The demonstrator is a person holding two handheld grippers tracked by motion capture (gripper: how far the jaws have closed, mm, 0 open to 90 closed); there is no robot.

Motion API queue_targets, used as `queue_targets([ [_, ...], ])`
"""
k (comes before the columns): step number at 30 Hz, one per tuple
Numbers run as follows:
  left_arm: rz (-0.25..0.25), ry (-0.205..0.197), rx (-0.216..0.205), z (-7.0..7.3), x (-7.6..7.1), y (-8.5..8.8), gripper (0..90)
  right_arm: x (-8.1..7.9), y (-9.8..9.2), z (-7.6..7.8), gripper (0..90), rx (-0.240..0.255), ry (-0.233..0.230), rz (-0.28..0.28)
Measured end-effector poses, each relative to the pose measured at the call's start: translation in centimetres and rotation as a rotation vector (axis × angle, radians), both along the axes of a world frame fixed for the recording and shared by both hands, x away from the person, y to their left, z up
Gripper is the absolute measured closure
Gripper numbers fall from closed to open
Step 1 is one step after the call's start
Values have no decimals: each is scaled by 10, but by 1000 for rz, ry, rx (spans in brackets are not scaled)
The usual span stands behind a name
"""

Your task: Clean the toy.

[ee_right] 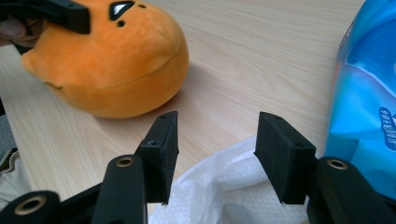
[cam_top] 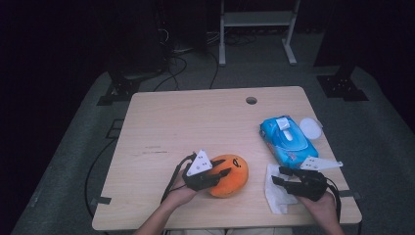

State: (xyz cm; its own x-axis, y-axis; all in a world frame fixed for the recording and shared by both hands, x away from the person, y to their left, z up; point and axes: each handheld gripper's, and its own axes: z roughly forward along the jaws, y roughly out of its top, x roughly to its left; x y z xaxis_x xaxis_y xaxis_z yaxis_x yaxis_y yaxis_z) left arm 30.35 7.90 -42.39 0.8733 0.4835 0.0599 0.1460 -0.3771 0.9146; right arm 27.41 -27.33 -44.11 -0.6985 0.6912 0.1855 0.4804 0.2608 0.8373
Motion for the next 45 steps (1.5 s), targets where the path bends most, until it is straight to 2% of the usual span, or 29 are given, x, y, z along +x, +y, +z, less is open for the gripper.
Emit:
queue_targets([
  [3, 20, -13, -7, 3, 8, 1, 655, -1, 0, 1, 474, 0, -5, -1],
  [9, 75, -45, 19, 8, 28, 5, 653, 1, -1, 2, 467, 12, -6, -6],
  [13, 106, -35, 21, 5, 39, 9, 650, 2, -1, 2, 456, 12, -9, -6],
  [16, 110, -21, 27, 0, 43, 12, 642, 2, -1, 2, 444, 12, -10, -10],
  [18, 110, -14, 11, -2, 44, 14, 634, 2, -2, 2, 436, 20, -9, -15],
  [21, 112, -8, 31, -2, 42, 14, 582, 2, -3, 2, 431, 19, -8, -15],
  [30, 114, -2, 12, 4, 38, 18, 431, 0, 0, 5, 396, 12, -8, -25],
  [42, 123, 12, -26, 10, 33, 29, 344, 1, -4, 4, 374, 20, -1, -39],
  [45, 126, 8, -23, 12, 29, 33, 330, 1, -5, 4, 371, 21, -4, -40],
])
